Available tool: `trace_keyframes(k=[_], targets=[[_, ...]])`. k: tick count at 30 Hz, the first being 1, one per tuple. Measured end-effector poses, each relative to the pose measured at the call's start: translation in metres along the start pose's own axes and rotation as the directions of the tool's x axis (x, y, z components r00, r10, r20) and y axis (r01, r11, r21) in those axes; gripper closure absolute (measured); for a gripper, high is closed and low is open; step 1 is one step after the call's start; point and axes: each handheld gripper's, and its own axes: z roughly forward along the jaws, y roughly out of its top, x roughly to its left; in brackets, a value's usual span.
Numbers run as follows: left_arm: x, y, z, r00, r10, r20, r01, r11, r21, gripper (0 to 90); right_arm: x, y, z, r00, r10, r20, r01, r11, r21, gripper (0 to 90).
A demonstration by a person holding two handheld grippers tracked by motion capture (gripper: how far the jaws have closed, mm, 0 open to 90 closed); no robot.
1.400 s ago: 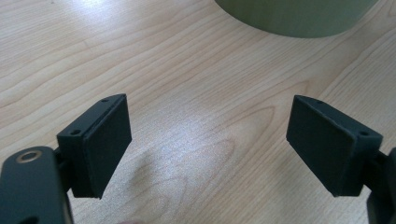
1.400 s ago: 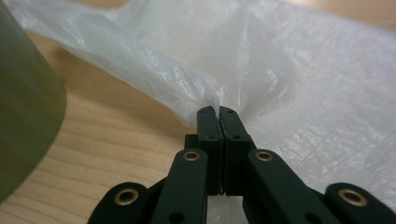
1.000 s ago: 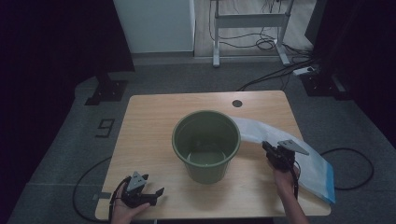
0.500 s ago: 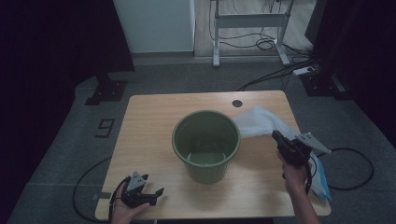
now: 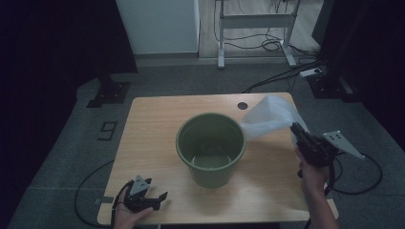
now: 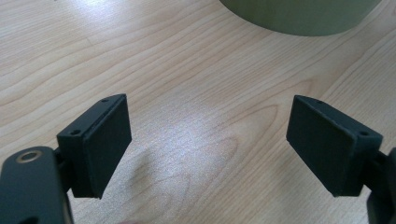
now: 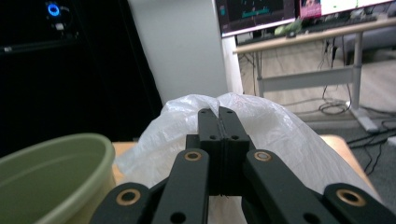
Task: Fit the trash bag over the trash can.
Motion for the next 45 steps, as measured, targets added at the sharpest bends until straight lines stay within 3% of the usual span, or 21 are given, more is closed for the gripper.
trace_keyframes(k=[21, 30, 45], targets=[[0.000, -0.001, 0.002, 1.0000, 0.001, 0.004, -0.001, 0.9999, 0.012, 13.8, 0.018, 0.059, -0.024, 0.9986, -0.022, -0.049, 0.016, 0.992, -0.125, 88.6], [0.000, -0.001, 0.003, 1.0000, 0.004, 0.003, -0.004, 0.9998, 0.017, 13.8, 0.040, 0.085, -0.026, 0.9943, -0.057, -0.090, 0.042, 0.986, -0.162, 88.7], [0.000, -0.002, 0.004, 1.0000, 0.002, 0.005, -0.002, 0.9998, 0.020, 13.8, 0.086, 0.100, -0.024, 0.9761, -0.097, -0.194, 0.058, 0.979, -0.194, 88.7]])
